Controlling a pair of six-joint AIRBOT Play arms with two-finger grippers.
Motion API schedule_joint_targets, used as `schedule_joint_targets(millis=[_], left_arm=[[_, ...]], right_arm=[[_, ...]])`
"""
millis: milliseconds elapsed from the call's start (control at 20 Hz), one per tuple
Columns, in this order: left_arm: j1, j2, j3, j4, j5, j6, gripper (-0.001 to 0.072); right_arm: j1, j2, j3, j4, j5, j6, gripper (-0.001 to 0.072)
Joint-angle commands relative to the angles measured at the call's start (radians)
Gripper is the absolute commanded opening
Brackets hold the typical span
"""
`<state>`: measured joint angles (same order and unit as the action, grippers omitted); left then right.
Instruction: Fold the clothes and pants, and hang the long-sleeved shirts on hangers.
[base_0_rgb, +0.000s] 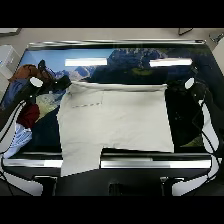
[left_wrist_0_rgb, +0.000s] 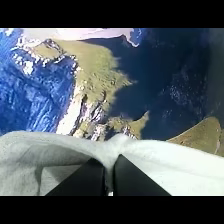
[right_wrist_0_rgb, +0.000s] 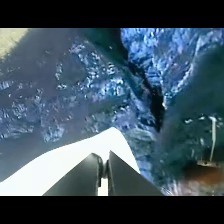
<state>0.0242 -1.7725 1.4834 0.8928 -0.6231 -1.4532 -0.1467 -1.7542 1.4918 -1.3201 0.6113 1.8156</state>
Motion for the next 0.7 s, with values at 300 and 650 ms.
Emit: schedule_joint_targets(millis=[300, 650], left_arm=[[0.132, 0.074, 0.051, 0.168, -0.863, 0.102, 0.0021], [0.073, 0.067, -0.089, 0.301, -0.848, 0.053, 0.0021]], right_arm=[[0.000, -0.013, 0.245, -0.135, 0.783, -0.192, 0.0056], [0.000, -0.019, 0.062, -0.138, 0.917, -0.241, 0.0056]])
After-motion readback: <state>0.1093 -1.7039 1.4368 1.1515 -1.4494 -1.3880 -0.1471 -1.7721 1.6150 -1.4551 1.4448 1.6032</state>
